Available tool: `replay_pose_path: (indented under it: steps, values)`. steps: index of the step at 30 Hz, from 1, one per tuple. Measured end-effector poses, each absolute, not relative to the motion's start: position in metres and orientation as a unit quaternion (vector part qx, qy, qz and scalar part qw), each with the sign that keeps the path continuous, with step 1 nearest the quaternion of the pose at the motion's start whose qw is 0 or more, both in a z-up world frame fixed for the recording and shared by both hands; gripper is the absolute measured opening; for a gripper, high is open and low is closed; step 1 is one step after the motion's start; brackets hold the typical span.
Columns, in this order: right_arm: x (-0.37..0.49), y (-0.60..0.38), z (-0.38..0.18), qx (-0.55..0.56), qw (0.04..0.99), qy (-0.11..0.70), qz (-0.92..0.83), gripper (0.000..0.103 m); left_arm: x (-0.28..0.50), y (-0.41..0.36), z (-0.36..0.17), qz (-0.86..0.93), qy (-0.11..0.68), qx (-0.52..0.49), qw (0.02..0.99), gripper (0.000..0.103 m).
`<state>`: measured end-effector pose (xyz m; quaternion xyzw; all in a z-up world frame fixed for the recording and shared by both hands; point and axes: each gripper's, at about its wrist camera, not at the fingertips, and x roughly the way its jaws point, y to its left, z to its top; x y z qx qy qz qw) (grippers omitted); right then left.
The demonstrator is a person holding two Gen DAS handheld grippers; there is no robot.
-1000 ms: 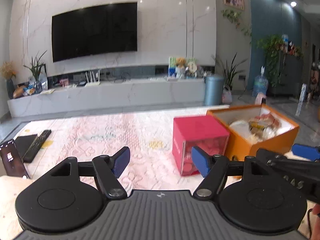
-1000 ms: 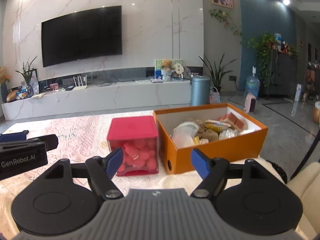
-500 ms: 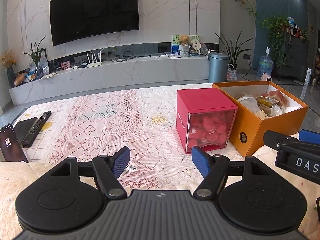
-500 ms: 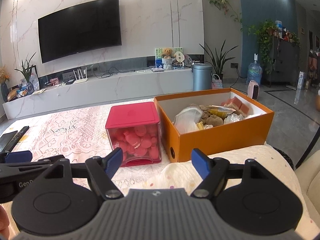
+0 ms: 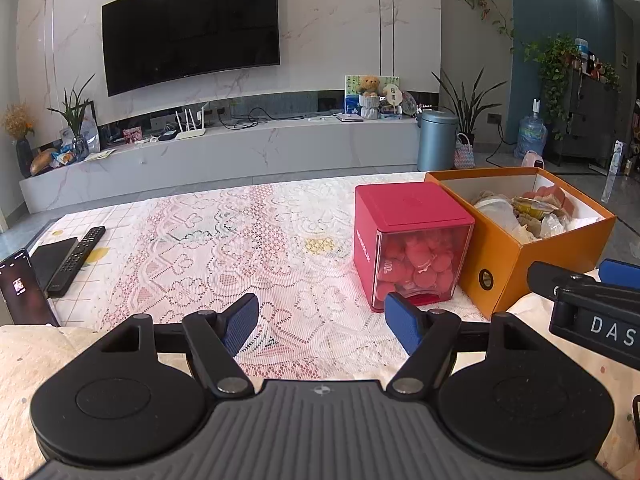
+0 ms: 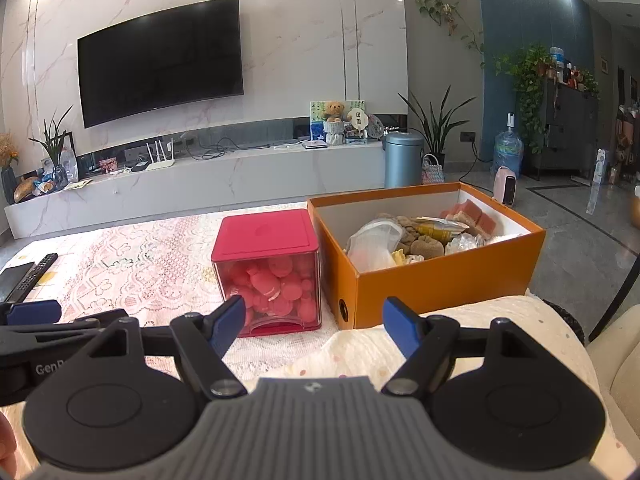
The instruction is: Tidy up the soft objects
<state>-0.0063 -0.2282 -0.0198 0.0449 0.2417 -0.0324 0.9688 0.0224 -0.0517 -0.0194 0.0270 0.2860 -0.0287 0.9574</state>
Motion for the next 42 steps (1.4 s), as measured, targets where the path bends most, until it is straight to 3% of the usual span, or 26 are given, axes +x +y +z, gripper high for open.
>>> replay_pose_path:
  steps: [42]
  values:
    - [-0.0051, -0.23, -0.0207, 0.047, 0.969, 0.241, -0.026, 0.075, 0.0212, -0.0509, -0.021, -0.027, 0.292, 0.023, 0.956, 0.085]
